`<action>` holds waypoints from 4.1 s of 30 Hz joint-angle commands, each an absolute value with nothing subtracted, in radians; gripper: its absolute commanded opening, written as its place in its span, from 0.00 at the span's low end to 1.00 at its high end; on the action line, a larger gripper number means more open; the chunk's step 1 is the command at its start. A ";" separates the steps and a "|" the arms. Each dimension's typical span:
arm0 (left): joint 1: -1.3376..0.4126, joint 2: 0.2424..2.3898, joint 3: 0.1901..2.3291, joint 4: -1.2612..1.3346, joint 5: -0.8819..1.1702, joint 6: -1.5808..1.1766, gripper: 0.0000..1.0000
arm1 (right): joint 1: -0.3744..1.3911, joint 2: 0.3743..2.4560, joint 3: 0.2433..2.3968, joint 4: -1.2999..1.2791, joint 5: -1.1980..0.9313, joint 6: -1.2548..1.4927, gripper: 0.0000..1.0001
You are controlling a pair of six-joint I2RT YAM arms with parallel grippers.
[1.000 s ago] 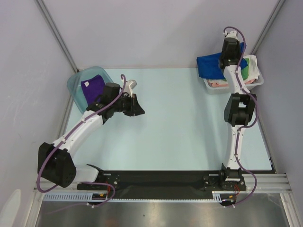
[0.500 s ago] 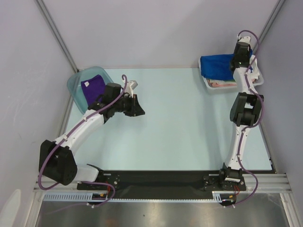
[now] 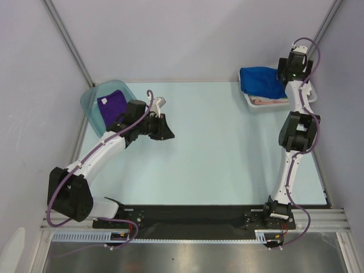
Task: Fold and stack the towels
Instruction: Neatly place the folded towel into the bin, then grab crumpled towel, then move the towel to the center of the board
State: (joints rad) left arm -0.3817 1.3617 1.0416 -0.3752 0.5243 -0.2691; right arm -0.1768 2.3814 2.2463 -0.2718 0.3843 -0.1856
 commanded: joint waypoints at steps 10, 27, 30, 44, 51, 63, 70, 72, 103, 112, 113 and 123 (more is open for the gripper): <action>-0.368 1.315 1.088 -0.325 0.165 -0.374 0.27 | -0.094 2.041 2.200 -0.415 -0.016 0.199 1.00; -0.129 1.635 1.221 -0.291 -0.489 -0.660 0.42 | 0.373 1.815 1.743 -0.278 -0.158 0.293 1.00; -0.101 1.785 1.317 -0.346 -0.498 -0.684 0.42 | 0.382 1.802 1.701 -0.272 -0.190 0.305 1.00; -0.005 2.187 1.735 -0.569 -0.407 -0.770 0.47 | 0.416 1.807 1.629 -0.255 -0.216 0.293 1.00; 0.052 2.299 1.905 -0.658 -0.342 -0.805 0.47 | 0.416 1.833 1.646 -0.267 -0.224 0.285 1.00; 0.072 2.318 1.959 -0.557 -0.227 -0.808 0.00 | 0.416 1.845 1.652 -0.265 -0.236 0.281 1.00; 0.060 2.007 1.649 -0.161 -0.251 -0.790 0.00 | 0.419 1.841 1.644 -0.244 -0.245 0.281 0.99; 0.046 1.930 1.517 -0.022 -0.276 -0.795 0.00 | 0.420 1.841 1.637 -0.235 -0.242 0.275 0.99; -0.739 1.402 0.939 0.384 -0.680 -0.644 0.16 | 0.443 1.439 1.312 -0.210 0.187 0.440 1.00; -0.752 1.405 0.798 0.304 -0.554 -0.752 0.45 | 0.504 1.303 1.049 -0.272 0.245 0.445 1.00; -0.747 1.396 0.787 0.293 -0.555 -0.746 0.45 | 0.547 1.299 1.031 -0.270 0.252 0.449 0.98; -0.583 1.302 0.678 0.157 -0.416 -0.801 0.41 | 0.900 1.509 1.011 -0.203 0.380 0.512 0.65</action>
State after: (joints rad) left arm -0.6048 1.3582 0.7002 0.1917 -0.4648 -0.7780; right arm 0.8211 1.4162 0.9630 -0.2543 0.2962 0.4812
